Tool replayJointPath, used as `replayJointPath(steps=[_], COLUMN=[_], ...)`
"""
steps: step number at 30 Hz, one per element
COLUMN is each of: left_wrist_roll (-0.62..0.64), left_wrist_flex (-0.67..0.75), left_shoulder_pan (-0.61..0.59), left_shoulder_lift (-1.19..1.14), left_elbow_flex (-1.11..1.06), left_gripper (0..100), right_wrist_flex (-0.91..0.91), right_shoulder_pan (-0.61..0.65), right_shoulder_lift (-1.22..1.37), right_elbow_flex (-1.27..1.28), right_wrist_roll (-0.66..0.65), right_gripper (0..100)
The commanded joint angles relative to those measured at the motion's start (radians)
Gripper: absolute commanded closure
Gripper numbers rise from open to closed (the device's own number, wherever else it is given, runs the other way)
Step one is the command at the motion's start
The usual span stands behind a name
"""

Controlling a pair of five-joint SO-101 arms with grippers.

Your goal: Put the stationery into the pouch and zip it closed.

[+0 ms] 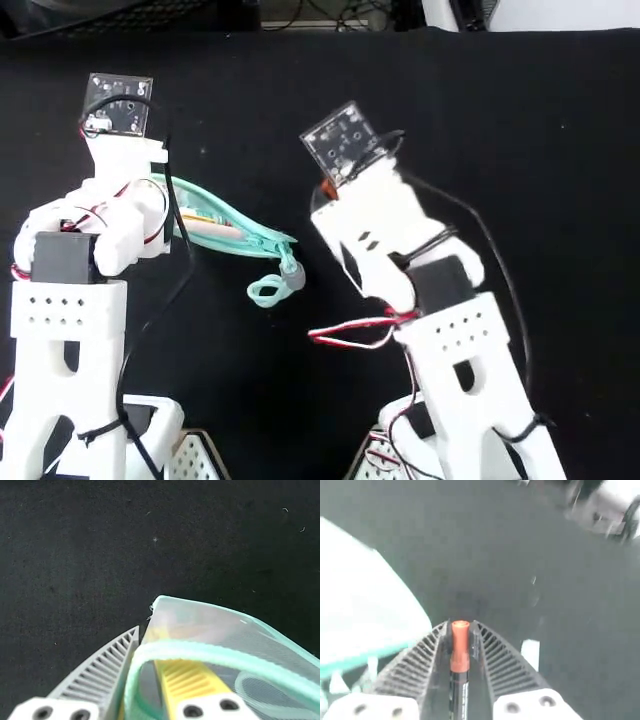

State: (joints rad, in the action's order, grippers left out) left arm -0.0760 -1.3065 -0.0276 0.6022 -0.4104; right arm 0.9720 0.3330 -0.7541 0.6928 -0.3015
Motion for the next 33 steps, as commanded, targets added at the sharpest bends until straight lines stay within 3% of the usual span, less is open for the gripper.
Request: replayJointPath(steps=[1,9,15,18,29,33], left_wrist_roll=[0.006,0.006,0.006,0.006,0.006,0.006], left_wrist_flex=[-0.003,-0.003,-0.003,-0.003,-0.002,-0.002], left_shoulder_pan=[0.015,0.010,0.008,0.008,0.008,0.008], left_shoulder_lift=[-0.021,-0.018,-0.015,-0.017,-0.021,-0.021], left_elbow_flex=[-0.064,-0.064,-0.064,-0.064,-0.058,-0.056], left_gripper=[97,97,97,97,97,97], right_wrist_flex=[-0.011,-0.020,0.095,0.146,0.201,0.207], right_shoulder_pan=[-0.060,-0.135,-0.133,-0.133,-0.132,-0.132], right_shoulder_lift=[0.087,0.460,0.734,0.831,0.889,0.891], right_elbow_flex=[0.062,0.024,-0.124,-0.199,-0.232,-0.232], right_wrist_roll=[0.003,0.008,0.000,-0.002,-0.002,-0.057], right_gripper=[98.6,98.5,85.5,85.8,89.7,89.9])
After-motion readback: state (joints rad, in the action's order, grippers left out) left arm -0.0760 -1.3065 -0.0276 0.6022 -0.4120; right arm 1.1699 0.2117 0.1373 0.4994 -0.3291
